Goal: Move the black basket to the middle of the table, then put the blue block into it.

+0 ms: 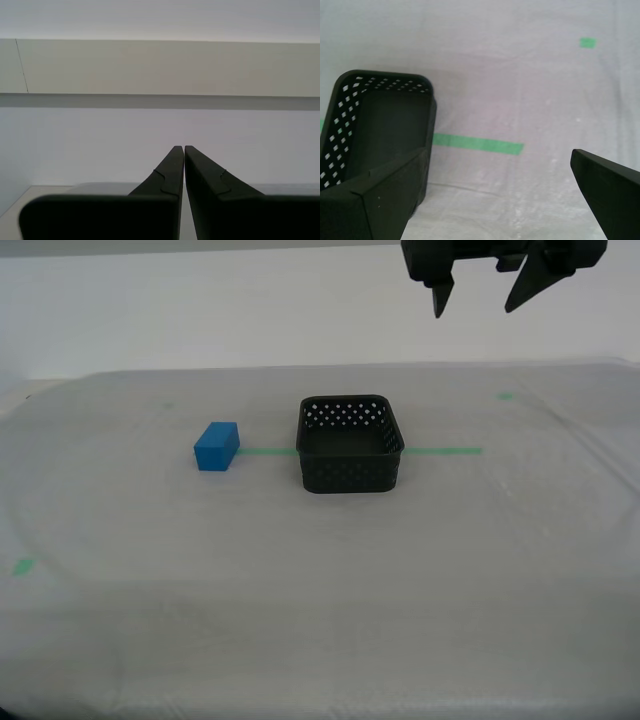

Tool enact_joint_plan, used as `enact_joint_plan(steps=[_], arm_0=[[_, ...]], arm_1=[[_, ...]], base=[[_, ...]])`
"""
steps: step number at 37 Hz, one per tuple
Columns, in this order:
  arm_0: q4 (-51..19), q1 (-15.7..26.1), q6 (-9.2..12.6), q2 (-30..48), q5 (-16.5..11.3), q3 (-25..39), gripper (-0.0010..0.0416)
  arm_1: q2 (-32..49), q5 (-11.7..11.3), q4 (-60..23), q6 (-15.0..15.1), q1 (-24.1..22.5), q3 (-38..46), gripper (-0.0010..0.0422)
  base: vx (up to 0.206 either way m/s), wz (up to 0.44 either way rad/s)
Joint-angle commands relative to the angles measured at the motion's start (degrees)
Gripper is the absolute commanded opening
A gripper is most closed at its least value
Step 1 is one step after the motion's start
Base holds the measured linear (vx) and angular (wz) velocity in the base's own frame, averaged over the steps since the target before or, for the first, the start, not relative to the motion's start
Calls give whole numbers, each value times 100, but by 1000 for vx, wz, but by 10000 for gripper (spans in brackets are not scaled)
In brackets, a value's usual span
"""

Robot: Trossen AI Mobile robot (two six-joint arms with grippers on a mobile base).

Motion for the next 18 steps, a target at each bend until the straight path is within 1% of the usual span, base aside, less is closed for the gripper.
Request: enact_joint_plan(steps=[1,4,5,11,18], arm_0=[[50,-203,-15,-170,20,-142,401],[94,-415,-33,-297,15,-308,400],[94,-490,-76,-337,13,-350,400],[190,-874,-549,-557,-22,-588,400],[219,-1259,-957,-748,-181,-741,401]], arm_1=[[-2,-4,17,9,-2,2,0],[-2,-4,17,9,-2,2,0],[-2,-4,17,9,-2,2,0],[-2,-4,17,9,-2,2,0],[-2,-4,17,9,-2,2,0]], base=[[0,0],[0,0],[0,0],[0,0],[0,0]])
